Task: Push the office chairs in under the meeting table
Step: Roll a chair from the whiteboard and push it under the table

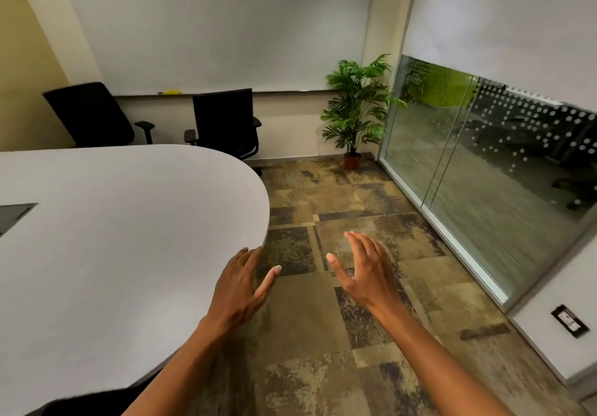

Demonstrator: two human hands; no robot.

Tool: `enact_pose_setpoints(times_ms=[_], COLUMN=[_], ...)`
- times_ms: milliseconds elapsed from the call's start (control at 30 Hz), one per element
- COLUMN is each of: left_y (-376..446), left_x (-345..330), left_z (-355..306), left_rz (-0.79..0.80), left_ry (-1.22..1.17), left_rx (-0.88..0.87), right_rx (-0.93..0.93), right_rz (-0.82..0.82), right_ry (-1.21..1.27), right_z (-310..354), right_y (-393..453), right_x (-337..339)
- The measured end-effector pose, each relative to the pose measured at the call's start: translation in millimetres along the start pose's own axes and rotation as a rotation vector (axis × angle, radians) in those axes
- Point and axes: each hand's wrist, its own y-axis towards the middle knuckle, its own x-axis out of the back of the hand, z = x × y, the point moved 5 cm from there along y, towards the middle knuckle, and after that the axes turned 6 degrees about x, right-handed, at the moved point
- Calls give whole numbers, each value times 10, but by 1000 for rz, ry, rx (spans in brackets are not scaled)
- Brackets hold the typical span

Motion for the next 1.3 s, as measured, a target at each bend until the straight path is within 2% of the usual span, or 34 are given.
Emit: enact_pose_setpoints(times_ms=[267, 367, 667, 900, 967, 1100, 1300], left_y=[1977, 2753, 5047, 6896, 7613, 8585, 10002], left_x=[-896, -999, -1175, -1795, -2004, -2029, -1939], left_z=[56, -67, -427, -534, -598, -682, -457], left_rz=[58, 46, 9, 26, 27, -13, -89], left_ry=[-42, -53, -6, 128, 155, 201, 223], left_rx=[-23, -72, -221, -249, -217, -184, -55], right_rx=[-16, -21, -48, -32, -40, 7, 167], right_rz=[60, 88, 30, 14, 34, 53, 52], right_ry=[-60, -102, -110, -66, -26, -19, 29], right_z=[-891, -1156, -1867, -2823, -3224, -3575, -3640], right_y=[1536, 2227, 4228, 5874, 6549, 7576, 9310], right_x=[-733, -853, -1158, -1803, -2004, -2168, -2517])
